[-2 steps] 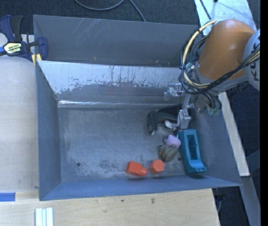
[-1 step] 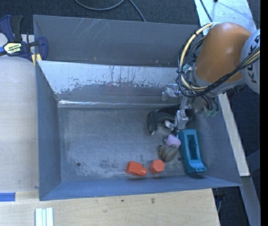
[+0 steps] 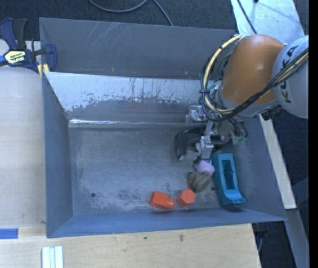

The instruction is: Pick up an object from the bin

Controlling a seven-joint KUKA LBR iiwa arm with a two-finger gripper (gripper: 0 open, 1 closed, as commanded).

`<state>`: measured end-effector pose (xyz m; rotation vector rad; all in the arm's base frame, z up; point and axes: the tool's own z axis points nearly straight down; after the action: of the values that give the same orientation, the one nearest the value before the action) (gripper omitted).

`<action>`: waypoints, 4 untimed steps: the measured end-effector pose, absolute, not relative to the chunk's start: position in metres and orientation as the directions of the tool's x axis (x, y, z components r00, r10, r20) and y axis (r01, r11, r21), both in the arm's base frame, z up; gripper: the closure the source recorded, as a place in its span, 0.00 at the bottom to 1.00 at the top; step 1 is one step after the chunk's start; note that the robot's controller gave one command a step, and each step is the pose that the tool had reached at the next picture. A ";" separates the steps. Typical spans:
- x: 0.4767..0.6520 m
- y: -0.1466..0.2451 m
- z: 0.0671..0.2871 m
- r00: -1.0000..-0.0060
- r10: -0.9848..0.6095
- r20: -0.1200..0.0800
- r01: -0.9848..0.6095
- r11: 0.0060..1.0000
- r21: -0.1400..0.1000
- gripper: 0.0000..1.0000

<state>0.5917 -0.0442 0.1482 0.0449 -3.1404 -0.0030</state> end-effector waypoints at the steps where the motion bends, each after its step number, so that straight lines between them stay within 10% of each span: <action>1: 0.598 -0.044 0.127 -0.998 -0.053 -0.015 -0.053 0.999 -0.002 0.00; 2: 0.600 -0.044 0.112 -0.997 -0.070 -0.014 -0.070 0.998 -0.002 0.00; 3: 0.606 -0.038 0.099 -0.919 -0.394 -0.023 -0.394 0.919 -0.014 1.00; 4: 0.606 -0.038 0.099 -0.919 -0.395 -0.023 -0.394 0.919 -0.014 1.00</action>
Offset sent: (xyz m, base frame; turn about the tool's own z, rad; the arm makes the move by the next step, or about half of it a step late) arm 0.0021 0.0020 -0.0195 -0.3105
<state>0.6060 -0.0383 0.0987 0.6379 -3.1020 0.0151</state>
